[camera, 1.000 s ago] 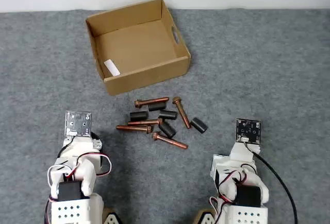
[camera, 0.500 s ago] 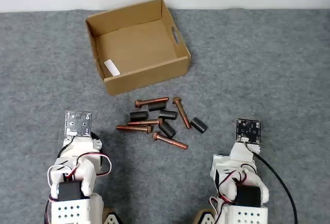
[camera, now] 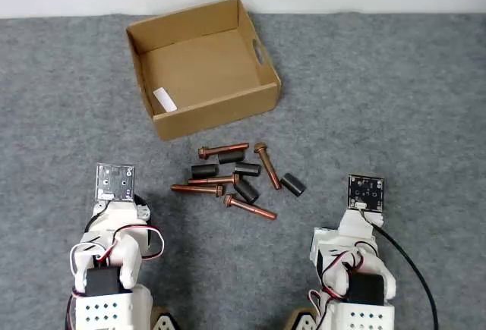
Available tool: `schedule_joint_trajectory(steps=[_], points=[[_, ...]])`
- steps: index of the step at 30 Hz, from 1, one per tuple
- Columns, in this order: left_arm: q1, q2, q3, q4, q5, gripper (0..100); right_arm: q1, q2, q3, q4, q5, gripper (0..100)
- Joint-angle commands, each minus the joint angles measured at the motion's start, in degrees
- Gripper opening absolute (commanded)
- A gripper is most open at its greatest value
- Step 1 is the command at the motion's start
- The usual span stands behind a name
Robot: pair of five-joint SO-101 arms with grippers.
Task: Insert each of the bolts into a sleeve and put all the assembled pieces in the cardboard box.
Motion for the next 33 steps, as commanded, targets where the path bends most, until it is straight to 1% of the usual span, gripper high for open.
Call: schedule_joint_trajectory(steps=[1, 24, 28, 31, 33], points=[[-0.26, -0.09, -0.22, -1.58, -0.09, 1, -0.22, -0.40, 0.97, 0.48, -0.26, 0.9], [-0.26, -0.09, -0.22, -1.58, -0.09, 1, -0.31, -0.40, 0.97, 0.48, -0.35, 1.1], [-0.26, -0.09, -0.22, -1.58, -0.09, 1, -0.40, -0.40, 0.97, -0.40, -0.26, 1.1], [-0.26, -0.09, -0.22, -1.58, -0.09, 1, 0.13, -0.40, 0.35, -4.35, -0.18, 1.1], [-0.26, -0.09, -0.22, -1.58, -0.09, 1, 0.13, -0.04, -3.16, -4.09, -0.09, 1.2]])
